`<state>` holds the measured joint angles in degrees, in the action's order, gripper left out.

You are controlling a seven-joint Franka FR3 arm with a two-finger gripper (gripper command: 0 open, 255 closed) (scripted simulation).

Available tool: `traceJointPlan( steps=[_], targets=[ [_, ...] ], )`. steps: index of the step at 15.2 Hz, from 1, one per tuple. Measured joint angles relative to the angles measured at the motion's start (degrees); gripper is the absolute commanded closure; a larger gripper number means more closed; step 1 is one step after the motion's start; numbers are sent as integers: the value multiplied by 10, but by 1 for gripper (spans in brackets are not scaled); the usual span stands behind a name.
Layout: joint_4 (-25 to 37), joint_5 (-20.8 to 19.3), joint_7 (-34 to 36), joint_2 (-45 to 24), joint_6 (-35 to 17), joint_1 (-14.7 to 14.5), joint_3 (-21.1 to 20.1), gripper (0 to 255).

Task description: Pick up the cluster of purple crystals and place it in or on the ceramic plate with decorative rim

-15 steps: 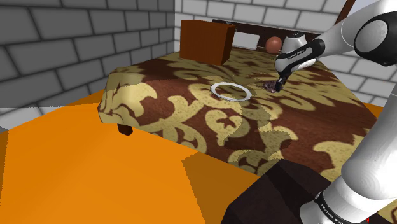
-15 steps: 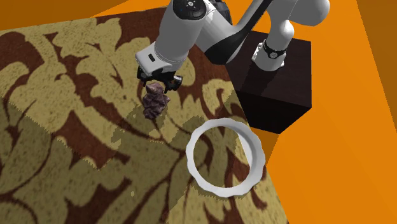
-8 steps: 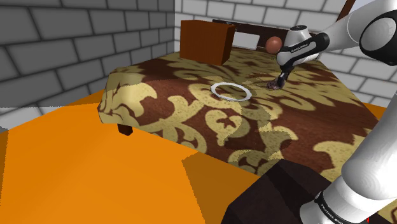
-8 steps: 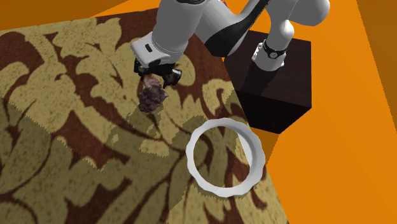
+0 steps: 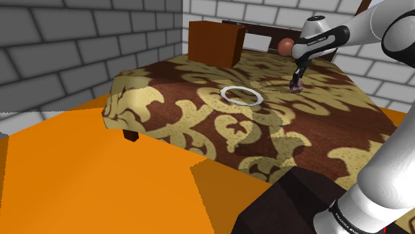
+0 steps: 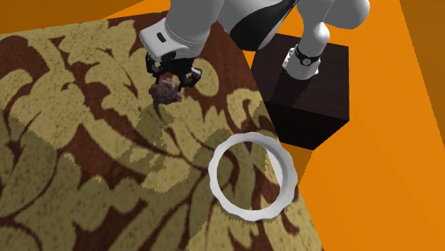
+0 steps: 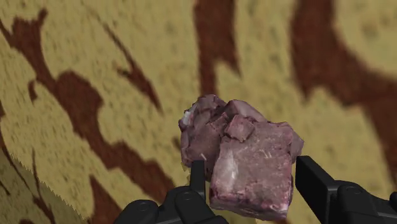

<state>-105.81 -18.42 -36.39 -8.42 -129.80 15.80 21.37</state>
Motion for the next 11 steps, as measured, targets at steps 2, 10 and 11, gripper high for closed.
traceJointPlan(
  steps=[2,10,11],
  targets=[
    [10,1,-4,5,15,-1,-1,255],
    [6,-33,91,31,68,-58,-38,255],
    [-1,-38,107,35,69,-66,-43,255]
  ],
)
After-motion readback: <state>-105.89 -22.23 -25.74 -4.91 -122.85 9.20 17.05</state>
